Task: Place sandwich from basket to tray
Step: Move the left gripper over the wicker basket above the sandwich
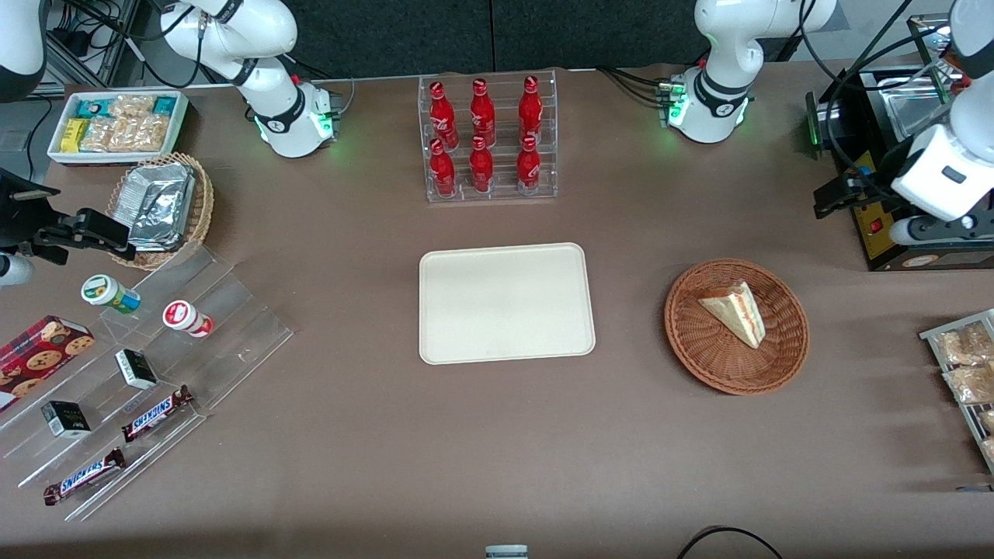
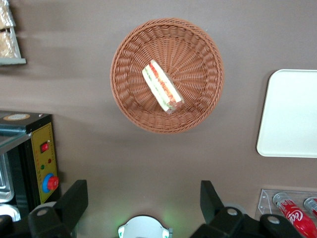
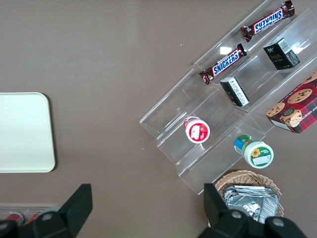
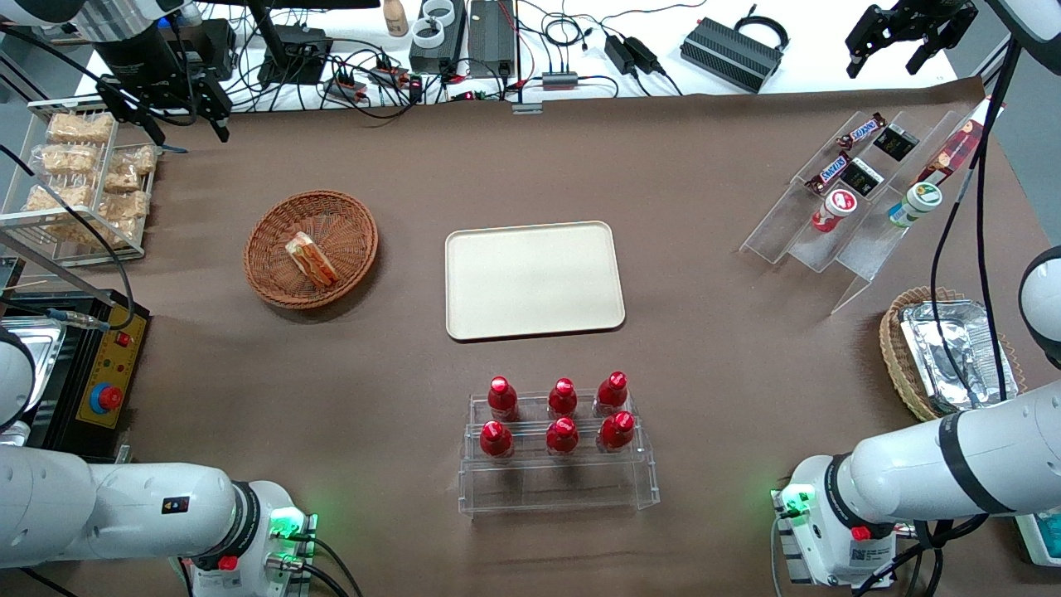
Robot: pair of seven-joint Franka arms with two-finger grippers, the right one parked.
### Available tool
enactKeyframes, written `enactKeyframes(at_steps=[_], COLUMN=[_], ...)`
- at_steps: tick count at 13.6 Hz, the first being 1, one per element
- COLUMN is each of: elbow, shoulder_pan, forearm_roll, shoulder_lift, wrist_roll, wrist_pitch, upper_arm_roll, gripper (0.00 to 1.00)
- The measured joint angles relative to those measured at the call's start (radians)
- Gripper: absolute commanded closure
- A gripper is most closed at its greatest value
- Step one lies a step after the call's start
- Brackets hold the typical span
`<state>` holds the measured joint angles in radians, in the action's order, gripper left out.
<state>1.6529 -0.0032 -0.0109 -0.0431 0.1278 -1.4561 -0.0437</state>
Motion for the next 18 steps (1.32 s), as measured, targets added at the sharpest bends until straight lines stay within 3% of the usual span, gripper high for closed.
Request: enactKeyframes(at_steps=[5,10,18], elbow=[0.002,0.143,0.432], shoulder_pan=[0.001,0.002,0.002], forearm_roll=[0.000,-0.001,-0.003], shoulder_lift=[-0.005,0.000,0.027], wrist_roll=[-0.003,0.025,0.397], wrist_pitch=[0.000,-0.165,-0.579], upper_arm_roll=[0.003,0.007,0.001], gripper=[0.00,0.00,0.00])
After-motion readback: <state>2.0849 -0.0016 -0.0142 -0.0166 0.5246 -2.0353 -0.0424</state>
